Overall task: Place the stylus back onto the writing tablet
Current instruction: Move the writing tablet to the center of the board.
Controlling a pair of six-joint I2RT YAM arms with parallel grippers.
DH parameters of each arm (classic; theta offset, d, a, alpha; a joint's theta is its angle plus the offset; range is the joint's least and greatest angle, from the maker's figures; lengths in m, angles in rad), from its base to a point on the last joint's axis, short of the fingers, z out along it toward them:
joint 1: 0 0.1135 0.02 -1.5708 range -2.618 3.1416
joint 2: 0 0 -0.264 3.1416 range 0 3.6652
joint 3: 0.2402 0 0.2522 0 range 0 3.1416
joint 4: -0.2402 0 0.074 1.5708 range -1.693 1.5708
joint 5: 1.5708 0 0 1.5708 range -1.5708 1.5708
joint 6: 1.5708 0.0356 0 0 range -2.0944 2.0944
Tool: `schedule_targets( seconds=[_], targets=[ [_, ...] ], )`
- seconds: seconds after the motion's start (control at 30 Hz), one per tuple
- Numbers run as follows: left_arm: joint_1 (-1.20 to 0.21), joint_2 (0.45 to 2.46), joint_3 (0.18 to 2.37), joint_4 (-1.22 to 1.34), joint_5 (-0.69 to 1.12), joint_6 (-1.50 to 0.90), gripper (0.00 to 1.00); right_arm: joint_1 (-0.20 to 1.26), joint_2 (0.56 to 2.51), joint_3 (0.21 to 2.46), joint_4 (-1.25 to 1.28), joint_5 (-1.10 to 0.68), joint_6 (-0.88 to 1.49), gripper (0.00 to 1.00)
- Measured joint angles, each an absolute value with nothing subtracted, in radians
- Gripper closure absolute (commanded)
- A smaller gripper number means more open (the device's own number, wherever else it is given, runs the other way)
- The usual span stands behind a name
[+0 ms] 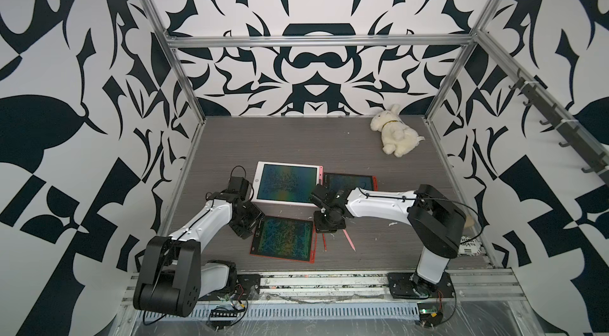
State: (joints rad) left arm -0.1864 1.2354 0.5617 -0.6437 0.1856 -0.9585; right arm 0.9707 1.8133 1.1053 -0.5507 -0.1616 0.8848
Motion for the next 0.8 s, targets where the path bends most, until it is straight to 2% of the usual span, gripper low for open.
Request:
schedule_targets(
  seconds=[0.33, 0.8],
  targets=[
    [-0.274, 1.197, 0.533, -0.616, 0.131, -1.021, 0.39, 0.968, 1.876, 1.193, -0.612, -0.172, 0.884, 1.00],
    [-0.389, 1.365, 0.651, -0.592, 0.090, -1.077, 0.36, 0.907, 1.897, 1.235, -0.683, -0.125, 0.846, 1.00]
  ],
)
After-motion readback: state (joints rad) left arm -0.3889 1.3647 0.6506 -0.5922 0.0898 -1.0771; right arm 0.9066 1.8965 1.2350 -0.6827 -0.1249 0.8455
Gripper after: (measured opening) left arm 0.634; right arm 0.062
